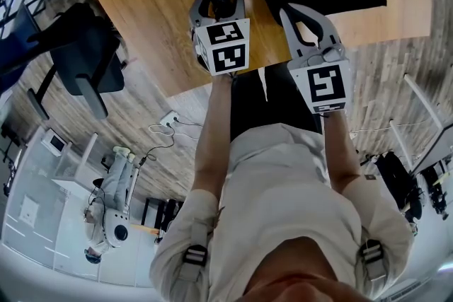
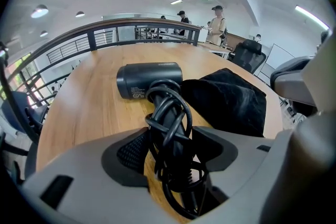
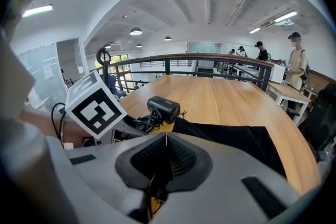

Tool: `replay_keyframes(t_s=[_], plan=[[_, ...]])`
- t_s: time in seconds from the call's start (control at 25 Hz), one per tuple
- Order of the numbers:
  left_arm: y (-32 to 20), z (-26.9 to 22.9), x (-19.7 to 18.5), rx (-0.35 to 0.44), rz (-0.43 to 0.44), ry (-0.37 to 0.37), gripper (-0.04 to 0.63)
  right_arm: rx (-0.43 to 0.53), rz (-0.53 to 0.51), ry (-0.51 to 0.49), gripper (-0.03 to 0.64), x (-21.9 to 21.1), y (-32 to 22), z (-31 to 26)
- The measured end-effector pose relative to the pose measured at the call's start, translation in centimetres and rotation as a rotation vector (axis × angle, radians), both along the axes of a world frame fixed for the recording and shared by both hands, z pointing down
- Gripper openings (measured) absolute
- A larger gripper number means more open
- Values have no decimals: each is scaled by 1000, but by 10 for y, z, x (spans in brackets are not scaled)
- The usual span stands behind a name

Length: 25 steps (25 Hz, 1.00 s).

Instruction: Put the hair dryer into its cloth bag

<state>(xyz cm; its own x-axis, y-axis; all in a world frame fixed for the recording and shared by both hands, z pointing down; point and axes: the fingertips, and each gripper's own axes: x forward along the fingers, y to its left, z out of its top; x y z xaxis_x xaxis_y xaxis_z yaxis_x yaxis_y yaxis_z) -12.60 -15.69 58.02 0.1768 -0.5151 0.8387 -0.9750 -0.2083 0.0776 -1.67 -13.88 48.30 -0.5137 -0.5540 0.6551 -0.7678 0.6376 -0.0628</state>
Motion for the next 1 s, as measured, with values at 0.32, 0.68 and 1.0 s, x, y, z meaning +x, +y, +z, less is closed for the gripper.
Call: replay_keyframes(t_s=[0.32, 0.68, 1.0], plan=[[3, -4, -4, 17, 30, 0, 265, -30, 24, 37, 23, 0, -5, 16], [19, -6, -9, 33, 96, 0, 264, -55, 45, 70, 63, 0, -4, 33], [32, -8, -19, 46, 169, 7, 264, -73, 80, 103, 124, -3, -11, 47]])
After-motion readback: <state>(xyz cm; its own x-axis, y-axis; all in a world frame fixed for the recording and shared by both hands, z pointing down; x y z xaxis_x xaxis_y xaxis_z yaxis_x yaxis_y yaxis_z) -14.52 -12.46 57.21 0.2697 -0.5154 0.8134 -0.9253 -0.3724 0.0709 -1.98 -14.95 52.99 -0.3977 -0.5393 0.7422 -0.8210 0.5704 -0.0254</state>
